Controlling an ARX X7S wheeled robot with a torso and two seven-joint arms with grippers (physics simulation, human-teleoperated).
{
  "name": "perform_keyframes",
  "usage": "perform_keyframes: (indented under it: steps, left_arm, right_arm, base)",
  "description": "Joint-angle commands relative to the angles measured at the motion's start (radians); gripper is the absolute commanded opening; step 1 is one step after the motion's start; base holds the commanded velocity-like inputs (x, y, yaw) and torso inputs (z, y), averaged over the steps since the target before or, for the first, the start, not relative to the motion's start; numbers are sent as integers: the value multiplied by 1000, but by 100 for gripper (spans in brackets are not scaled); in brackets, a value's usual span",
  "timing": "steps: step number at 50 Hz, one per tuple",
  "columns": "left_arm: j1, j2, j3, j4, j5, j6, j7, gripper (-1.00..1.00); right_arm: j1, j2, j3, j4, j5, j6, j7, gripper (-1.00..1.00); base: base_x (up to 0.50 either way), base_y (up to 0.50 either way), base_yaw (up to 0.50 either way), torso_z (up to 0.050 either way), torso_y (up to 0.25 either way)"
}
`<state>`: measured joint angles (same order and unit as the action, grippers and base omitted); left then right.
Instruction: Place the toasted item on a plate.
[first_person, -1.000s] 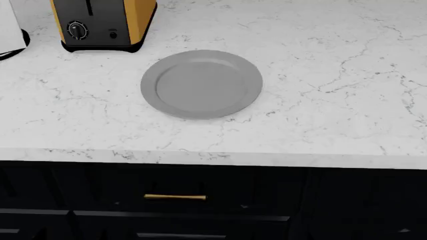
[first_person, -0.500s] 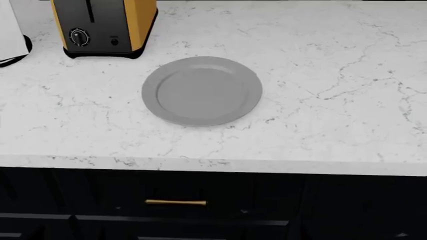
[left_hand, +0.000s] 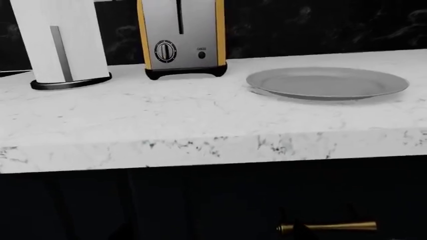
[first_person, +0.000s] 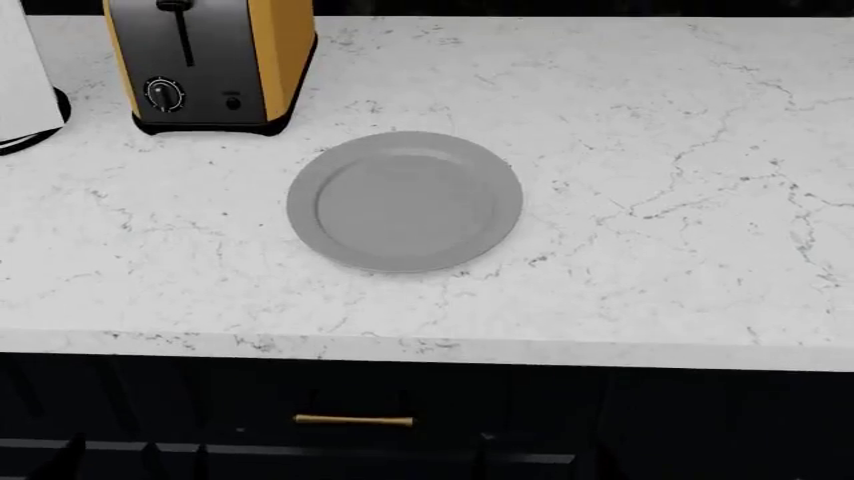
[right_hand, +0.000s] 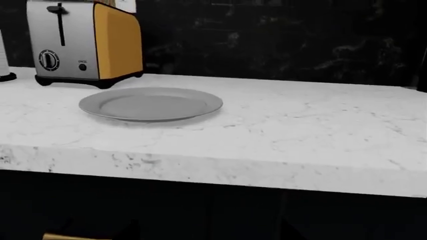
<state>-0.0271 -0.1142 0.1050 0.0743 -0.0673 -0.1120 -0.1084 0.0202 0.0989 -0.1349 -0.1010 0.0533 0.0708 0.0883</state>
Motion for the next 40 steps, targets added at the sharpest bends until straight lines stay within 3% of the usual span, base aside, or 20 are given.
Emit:
perform_keyframes:
  steps: [1, 12, 13, 16, 17, 40]
  left_arm:
    - [-11, -25, 24, 53, -8, -45, 5, 100]
    - [-95, -57, 14, 171, -17, -172, -2, 100]
    - [-245, -93, -29, 231, -29, -322, -6, 100]
    - [-311, -97, -23, 231, -25, -371, -8, 100]
    - [-383, -123, -13, 290, -16, -466, 1, 100]
    - [-565, -172, -18, 357, -34, -634, 20, 100]
  right_arm:
    - [3, 18, -16, -42, 10, 27, 13, 100]
    - [70, 49, -27, -164, 17, 154, 11, 100]
    - [220, 62, -27, -229, 27, 295, -15, 100]
    - [277, 67, -30, -242, 25, 312, -15, 100]
    - [356, 80, -36, -304, 24, 394, -26, 100]
    - [550, 124, -35, -396, 40, 586, -42, 100]
  base:
    - [0, 0, 0, 50, 12]
    - [0, 0, 0, 50, 9]
    - [0, 0, 0, 0, 0]
    - [0, 0, 0, 0, 0]
    - [0, 0, 0, 0, 0]
    - [0, 0, 0, 0, 0]
